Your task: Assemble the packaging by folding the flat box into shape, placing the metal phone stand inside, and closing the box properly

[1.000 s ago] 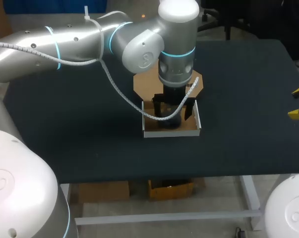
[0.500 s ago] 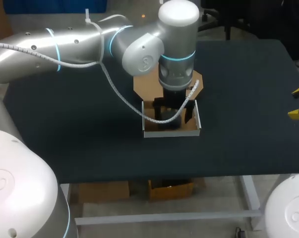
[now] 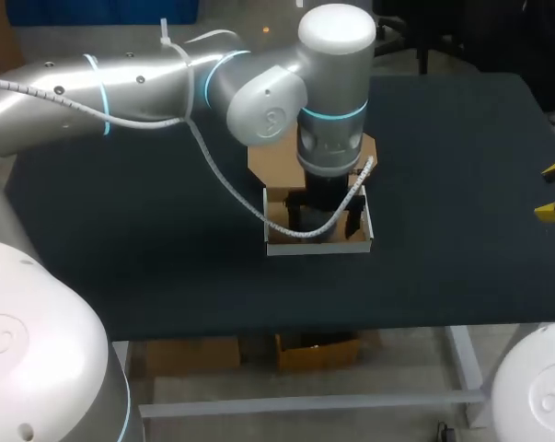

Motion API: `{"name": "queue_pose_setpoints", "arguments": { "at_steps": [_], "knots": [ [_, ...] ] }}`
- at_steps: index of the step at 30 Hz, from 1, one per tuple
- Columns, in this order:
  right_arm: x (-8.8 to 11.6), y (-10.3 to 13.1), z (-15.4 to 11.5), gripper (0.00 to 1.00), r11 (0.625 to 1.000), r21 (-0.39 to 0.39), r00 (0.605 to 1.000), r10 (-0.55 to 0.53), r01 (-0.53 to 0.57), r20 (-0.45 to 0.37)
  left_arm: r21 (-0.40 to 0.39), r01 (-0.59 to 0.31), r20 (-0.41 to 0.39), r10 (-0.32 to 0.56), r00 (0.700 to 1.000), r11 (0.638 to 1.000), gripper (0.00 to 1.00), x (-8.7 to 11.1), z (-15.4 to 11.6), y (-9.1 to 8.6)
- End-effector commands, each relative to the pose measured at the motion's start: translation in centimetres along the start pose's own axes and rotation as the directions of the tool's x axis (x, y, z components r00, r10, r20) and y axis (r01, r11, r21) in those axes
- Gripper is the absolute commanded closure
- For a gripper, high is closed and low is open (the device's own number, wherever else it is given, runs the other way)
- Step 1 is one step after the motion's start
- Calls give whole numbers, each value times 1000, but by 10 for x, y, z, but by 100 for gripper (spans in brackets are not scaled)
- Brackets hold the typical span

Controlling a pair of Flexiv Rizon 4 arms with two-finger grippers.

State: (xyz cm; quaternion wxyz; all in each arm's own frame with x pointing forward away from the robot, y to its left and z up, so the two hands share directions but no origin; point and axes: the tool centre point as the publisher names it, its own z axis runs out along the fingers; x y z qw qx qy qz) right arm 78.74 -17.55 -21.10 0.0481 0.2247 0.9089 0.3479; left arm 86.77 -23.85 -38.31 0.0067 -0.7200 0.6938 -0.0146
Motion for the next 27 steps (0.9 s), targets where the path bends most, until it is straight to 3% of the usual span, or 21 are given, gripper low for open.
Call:
{"name": "queue_pose_setpoints", "arguments": {
  "at_steps": [1,27],
  "knots": [
    [1,0,-1,0,1000,0,1000,0,0,-1,6,0,0,0,1000,1000,0,0,-3,11],
    [1,0,-1,0,1000,0,1000,0,0,-1,-50,8,-8,-9,1000,999,0,2,-1,61]
  ]
}}
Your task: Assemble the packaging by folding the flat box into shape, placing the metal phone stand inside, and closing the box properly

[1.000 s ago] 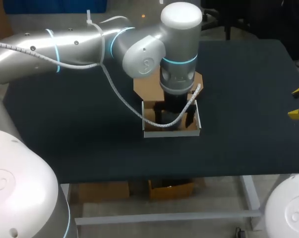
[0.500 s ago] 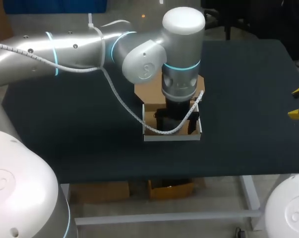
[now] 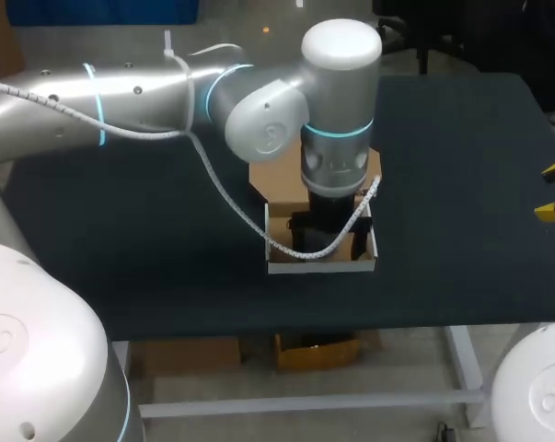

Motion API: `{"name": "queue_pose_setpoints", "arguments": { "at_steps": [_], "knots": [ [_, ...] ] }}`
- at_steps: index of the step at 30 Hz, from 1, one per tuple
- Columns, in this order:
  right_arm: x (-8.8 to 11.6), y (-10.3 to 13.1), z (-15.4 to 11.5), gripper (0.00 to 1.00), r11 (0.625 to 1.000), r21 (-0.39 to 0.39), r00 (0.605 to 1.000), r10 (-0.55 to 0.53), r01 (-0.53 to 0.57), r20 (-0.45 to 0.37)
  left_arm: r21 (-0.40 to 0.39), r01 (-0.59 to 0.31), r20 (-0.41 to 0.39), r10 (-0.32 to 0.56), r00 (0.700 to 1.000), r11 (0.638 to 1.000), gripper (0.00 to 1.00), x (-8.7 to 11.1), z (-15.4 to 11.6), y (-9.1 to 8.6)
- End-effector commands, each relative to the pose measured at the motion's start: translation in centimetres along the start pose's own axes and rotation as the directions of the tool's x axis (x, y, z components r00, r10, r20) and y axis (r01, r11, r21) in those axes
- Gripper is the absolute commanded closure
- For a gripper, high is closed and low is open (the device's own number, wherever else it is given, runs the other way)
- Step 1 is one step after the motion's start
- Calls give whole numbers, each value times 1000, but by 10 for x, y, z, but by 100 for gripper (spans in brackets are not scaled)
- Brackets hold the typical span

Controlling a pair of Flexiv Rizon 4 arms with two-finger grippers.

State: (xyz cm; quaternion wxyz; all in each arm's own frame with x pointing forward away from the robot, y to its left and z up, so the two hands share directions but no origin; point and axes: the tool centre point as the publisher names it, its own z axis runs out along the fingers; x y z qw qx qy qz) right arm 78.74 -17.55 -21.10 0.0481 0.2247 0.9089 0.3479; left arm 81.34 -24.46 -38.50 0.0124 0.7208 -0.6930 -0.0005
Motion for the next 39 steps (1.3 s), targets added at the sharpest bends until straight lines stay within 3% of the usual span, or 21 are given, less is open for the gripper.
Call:
{"name": "queue_pose_setpoints", "arguments": {
  "at_steps": [1,19,39],
  "knots": [
    [1,0,-1,0,1000,0,1000,0,0,-1,-2,6,-4,-6,1000,1000,0,-3,-1,8],
    [1,0,-1,0,1000,0,1000,0,0,-1,-30,15,-21,-15,1000,999,0,-8,-2,26],
    [1,0,-1,0,1000,0,1000,0,0,-1,-2,-24,-16,24,1000,1000,0,-7,-12,28]
  ]
}}
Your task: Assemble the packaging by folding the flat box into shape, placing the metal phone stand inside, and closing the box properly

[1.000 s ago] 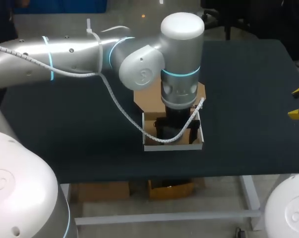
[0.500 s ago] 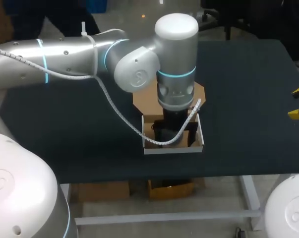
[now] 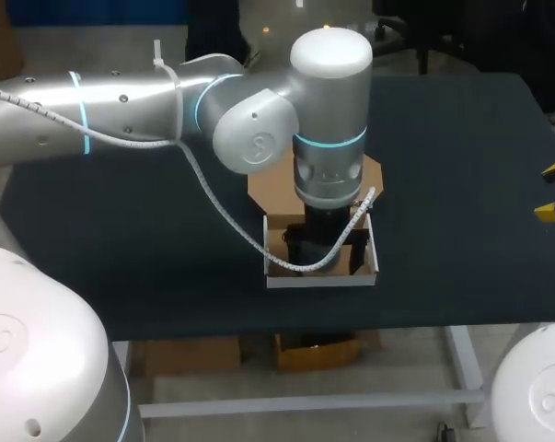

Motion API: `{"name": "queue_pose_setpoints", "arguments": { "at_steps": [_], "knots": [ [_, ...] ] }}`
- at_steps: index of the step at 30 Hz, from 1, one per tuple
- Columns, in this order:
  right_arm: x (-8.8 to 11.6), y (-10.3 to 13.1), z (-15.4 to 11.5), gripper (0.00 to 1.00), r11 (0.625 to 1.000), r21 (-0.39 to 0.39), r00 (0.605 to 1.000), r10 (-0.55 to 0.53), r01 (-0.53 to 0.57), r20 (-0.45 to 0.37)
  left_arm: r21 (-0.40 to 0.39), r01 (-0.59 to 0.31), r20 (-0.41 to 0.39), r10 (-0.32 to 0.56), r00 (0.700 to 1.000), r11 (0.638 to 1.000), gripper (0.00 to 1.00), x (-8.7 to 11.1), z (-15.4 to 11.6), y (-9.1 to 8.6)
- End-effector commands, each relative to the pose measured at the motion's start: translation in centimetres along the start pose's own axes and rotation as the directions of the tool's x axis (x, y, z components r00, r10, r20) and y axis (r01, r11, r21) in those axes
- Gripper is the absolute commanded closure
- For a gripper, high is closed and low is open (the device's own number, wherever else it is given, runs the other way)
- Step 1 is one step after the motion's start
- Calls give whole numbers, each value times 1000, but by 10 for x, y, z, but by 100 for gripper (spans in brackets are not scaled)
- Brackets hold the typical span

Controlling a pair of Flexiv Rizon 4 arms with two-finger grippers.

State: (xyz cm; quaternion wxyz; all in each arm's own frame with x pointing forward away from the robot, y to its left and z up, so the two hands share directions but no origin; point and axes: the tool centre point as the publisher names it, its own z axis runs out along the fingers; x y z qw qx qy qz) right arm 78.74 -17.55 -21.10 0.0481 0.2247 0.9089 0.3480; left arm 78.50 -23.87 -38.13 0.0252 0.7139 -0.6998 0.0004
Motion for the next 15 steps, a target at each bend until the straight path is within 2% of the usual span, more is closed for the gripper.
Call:
{"name": "queue_pose_setpoints", "arguments": {
  "at_steps": [1,9,15],
  "knots": [
    [1,0,-1,0,1000,0,1000,0,0,-1,21,-11,0,11,1000,1000,0,0,-12,-1],
    [1,0,-1,0,1000,0,1000,0,0,-1,83,-83,-18,85,996,993,0,-4,-43,-8],
    [1,0,-1,0,1000,0,1000,0,0,-1,117,-150,-38,155,987,982,0,-14,-69,-16]
  ]
}}
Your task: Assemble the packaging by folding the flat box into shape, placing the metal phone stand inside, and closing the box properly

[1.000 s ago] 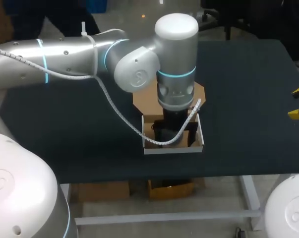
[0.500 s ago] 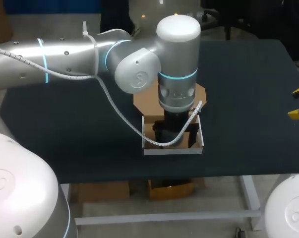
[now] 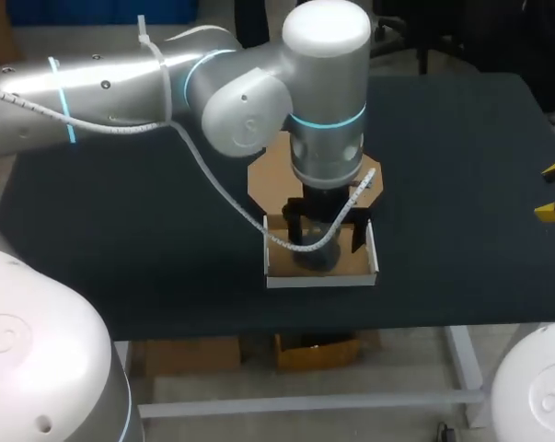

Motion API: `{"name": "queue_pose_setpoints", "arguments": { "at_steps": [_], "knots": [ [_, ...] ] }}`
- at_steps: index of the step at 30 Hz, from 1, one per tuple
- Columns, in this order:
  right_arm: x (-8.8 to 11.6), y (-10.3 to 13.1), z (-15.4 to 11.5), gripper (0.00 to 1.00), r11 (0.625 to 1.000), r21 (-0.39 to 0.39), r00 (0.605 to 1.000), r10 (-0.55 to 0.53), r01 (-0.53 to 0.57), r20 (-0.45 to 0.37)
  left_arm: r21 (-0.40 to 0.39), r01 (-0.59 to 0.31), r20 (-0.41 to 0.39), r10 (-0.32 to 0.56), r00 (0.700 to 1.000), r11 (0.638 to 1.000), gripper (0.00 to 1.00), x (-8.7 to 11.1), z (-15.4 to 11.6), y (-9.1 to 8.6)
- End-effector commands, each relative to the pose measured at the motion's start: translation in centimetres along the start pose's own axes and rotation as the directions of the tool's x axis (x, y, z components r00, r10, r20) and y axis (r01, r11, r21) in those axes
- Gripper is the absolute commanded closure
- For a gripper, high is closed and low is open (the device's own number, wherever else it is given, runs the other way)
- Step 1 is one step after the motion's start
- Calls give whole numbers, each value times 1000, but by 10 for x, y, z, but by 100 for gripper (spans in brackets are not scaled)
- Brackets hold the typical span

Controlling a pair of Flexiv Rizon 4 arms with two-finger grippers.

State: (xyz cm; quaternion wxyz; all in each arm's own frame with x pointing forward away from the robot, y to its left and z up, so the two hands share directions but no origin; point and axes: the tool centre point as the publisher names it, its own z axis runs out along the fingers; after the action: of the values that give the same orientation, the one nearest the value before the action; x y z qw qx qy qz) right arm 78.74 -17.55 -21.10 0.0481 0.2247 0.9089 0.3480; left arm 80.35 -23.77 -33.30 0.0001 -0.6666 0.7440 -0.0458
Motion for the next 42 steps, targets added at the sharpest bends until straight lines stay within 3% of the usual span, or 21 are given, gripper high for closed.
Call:
{"name": "queue_pose_setpoints", "arguments": {
  "at_steps": [1,12,21,35,42],
  "knots": [
    [1,0,-1,0,1000,0,1000,0,0,-1,20,-29,-27,30,999,999,0,-17,-25,-1],
    [1,0,-1,0,1000,0,1000,0,0,-1,58,-121,-112,127,986,991,0,-44,-60,-15],
    [1,0,-1,0,1000,0,1000,0,0,-1,105,-200,-183,216,959,974,0,-80,-83,-33],
    [1,0,-1,0,1000,0,1000,0,0,-1,146,-254,-287,287,914,956,0,-111,-87,-64],
    [1,0,-1,0,1000,0,1000,0,0,-1,186,-287,-354,337,873,940,0,-126,-81,-84]
  ]
}}
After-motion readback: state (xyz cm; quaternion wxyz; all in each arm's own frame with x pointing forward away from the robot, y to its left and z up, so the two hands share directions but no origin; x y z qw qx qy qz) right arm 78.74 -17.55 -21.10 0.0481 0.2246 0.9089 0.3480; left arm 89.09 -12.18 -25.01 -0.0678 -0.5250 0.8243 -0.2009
